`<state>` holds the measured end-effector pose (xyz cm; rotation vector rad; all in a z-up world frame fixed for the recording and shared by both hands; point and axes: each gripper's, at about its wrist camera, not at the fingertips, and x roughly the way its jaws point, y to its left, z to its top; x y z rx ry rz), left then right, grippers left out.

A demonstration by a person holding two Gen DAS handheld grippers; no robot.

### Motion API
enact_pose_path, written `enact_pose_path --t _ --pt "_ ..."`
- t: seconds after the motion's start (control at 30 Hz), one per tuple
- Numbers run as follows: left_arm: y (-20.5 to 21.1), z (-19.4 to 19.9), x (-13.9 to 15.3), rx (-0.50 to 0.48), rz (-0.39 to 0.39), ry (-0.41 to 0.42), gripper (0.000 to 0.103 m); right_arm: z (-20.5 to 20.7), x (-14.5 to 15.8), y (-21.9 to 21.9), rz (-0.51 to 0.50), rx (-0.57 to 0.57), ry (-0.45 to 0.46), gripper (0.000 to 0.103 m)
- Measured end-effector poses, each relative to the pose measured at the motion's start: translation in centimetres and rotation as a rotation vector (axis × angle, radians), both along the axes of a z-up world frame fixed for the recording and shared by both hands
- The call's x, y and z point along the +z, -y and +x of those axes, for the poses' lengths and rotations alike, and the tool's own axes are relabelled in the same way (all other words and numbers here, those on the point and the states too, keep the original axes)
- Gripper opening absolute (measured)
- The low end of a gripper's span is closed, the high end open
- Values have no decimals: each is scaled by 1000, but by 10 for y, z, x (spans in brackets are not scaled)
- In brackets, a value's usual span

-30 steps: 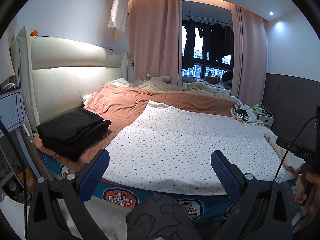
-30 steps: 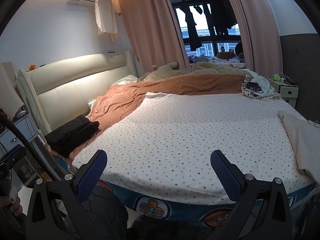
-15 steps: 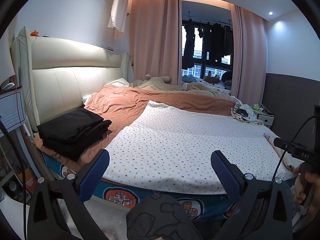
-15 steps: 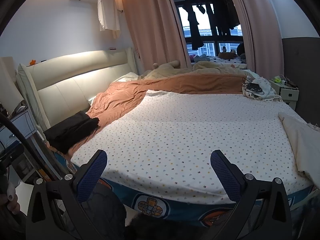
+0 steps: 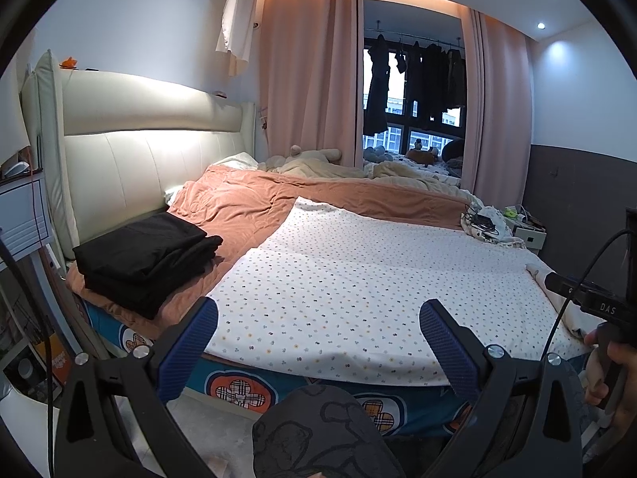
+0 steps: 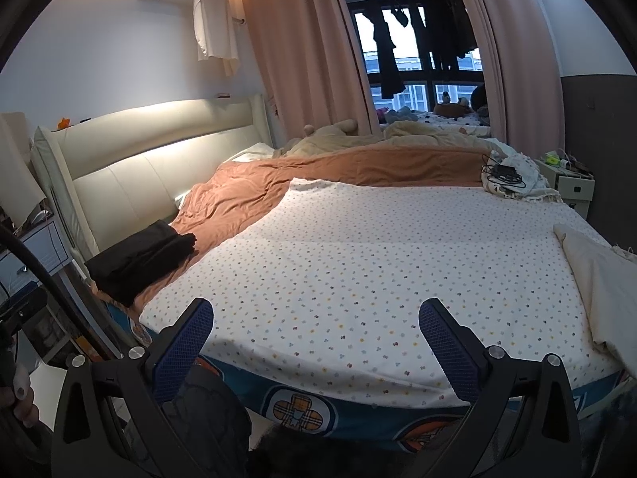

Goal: Fold large clothes

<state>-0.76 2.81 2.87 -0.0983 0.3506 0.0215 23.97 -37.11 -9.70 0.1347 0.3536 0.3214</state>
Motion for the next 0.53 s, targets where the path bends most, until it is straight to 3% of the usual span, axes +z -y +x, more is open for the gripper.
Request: enact_pose_path --t 0.53 --pt "5 -9 5 -18 13 -4 103 -5 2 7 8 -6 7 103"
